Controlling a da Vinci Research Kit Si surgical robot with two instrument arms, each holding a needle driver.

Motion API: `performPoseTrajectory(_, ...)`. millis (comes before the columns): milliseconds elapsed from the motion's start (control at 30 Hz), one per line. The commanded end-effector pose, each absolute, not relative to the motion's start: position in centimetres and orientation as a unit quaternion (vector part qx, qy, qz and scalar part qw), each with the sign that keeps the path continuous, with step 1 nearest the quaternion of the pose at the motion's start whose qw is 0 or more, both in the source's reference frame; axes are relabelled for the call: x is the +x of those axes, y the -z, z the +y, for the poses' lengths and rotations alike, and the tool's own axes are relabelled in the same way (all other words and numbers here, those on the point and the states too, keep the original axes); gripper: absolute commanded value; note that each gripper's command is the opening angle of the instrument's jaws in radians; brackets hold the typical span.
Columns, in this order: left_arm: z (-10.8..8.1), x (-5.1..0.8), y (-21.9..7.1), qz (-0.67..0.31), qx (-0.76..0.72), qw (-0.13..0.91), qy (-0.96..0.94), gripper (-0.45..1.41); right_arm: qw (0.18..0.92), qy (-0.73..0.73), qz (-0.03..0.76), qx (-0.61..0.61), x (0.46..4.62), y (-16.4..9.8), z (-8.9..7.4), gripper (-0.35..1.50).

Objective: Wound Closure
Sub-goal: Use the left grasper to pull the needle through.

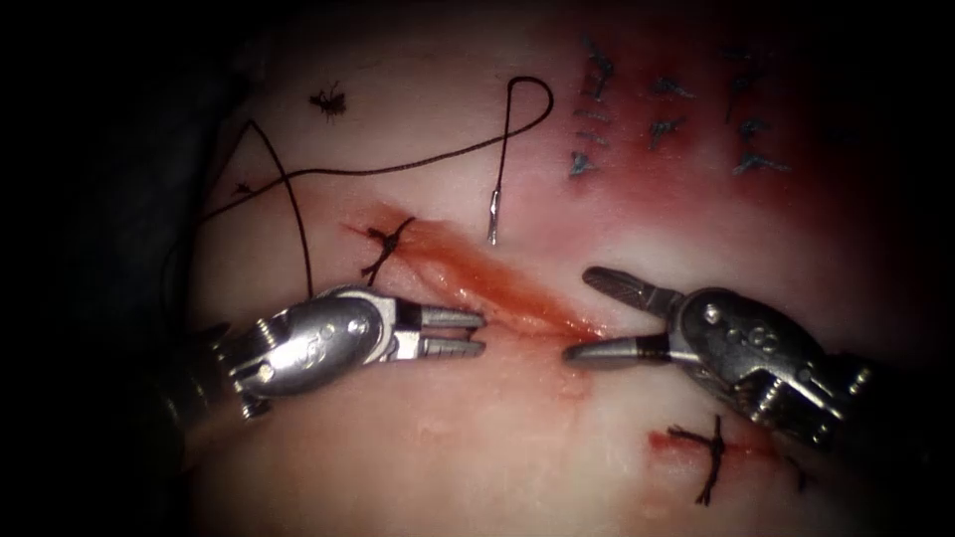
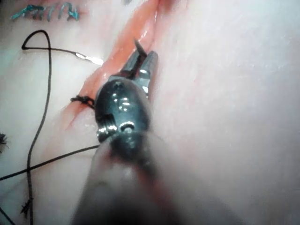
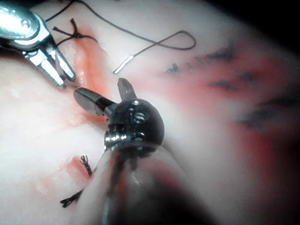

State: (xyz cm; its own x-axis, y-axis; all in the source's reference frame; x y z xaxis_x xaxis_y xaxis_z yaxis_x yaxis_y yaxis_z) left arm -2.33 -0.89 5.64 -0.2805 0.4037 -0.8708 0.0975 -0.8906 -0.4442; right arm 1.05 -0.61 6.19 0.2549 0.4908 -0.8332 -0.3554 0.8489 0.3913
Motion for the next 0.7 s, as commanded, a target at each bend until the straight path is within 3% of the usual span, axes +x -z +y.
performPoseTrajectory(33,-0.85,-2.38,-5.65,-0.230,-0.591,0.115,-0.765,-0.35,0.789,-0.269,0.549,0.063,1.10,-6.24,-0.59,1.33)
performPoseTrajectory(300,-0.83,-2.22,-5.39,-0.341,-0.562,0.194,-0.728,-0.35,0.787,-0.276,0.548,0.068,1.11,-6.24,-0.59,1.30)
performPoseTrajectory(367,-0.81,-2.14,-5.25,-0.389,-0.540,0.210,-0.716,-0.35,0.789,-0.266,0.548,0.081,1.14,-6.24,-0.64,1.15)
performPoseTrajectory(433,-0.81,-2.12,-5.21,-0.401,-0.537,0.213,-0.711,-0.35,0.792,-0.262,0.545,0.086,1.16,-6.24,-0.68,1.11)
performPoseTrajectory(700,-0.92,-2.01,-5.09,-0.486,-0.495,0.246,-0.677,-0.35,0.789,-0.259,0.548,0.101,1.22,-6.22,-0.76,1.09)
